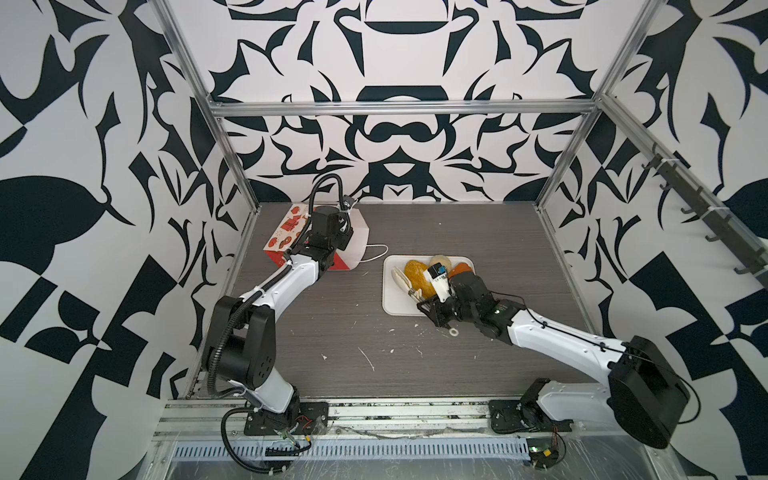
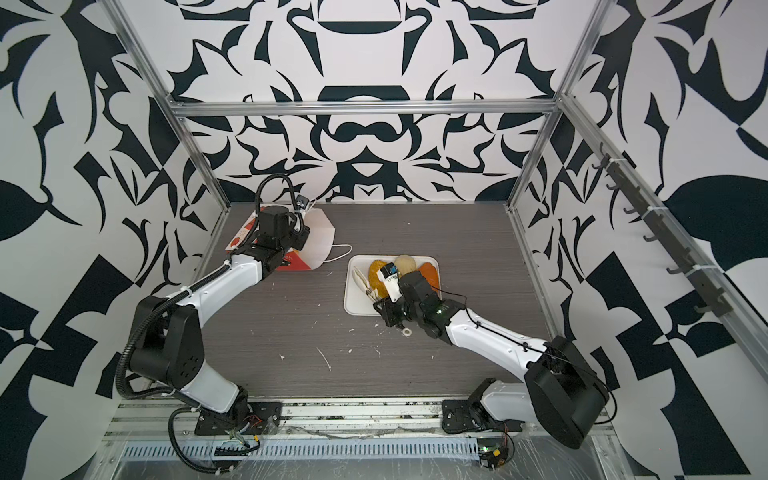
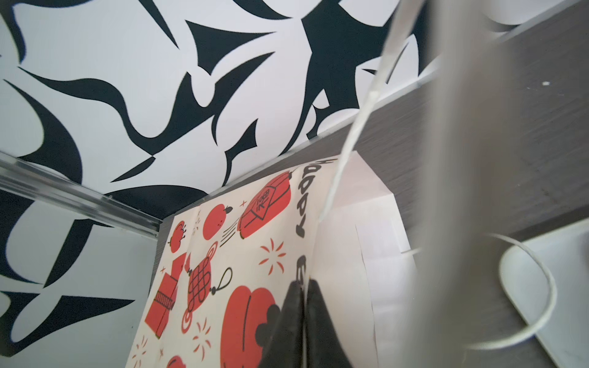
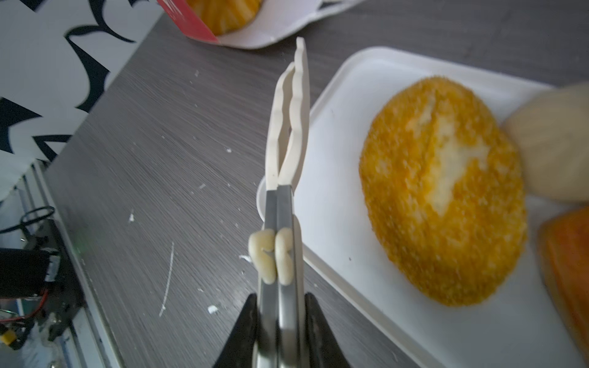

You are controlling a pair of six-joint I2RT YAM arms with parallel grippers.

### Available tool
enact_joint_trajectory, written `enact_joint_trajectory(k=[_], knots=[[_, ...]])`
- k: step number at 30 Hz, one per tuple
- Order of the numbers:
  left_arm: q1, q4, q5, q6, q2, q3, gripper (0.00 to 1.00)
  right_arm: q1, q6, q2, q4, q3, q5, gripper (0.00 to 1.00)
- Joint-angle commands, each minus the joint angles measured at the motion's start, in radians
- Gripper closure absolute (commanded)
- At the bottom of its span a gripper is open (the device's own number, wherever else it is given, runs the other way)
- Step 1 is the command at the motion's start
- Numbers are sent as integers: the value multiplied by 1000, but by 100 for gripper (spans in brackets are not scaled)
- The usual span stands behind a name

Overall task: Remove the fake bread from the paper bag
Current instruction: 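Reach the tongs into the bag mouth held by the left gripper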

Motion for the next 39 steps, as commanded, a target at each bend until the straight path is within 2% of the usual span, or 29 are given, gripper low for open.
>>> enact_joint_trajectory(k=[1,10,15,19,22,32,35,39], knots=[[4,-43,67,20,-65,-27,92,-1,19,52,175,96,-72,91],[3,-88,149,42,-179,-106,92,-1,167,352,402,252,-256,92],[-22,-132,122,67,-169,-106,92,0,257,518,548,322,-331,92],[-25,-134,124,56,-148,-98,92,4,260,619,631,386,-285,92],[-30,-134,131,47,-134,-88,93,12,226,683,619,460,-224,92],[-38,-125,132,64,-111,-73,93,36,94,887,420,785,-75,93],[-40,-121,126,76,-107,-73,93,43,76,901,389,810,-12,93],[-42,-115,108,97,-100,-68,93,70,3,872,361,783,135,93]])
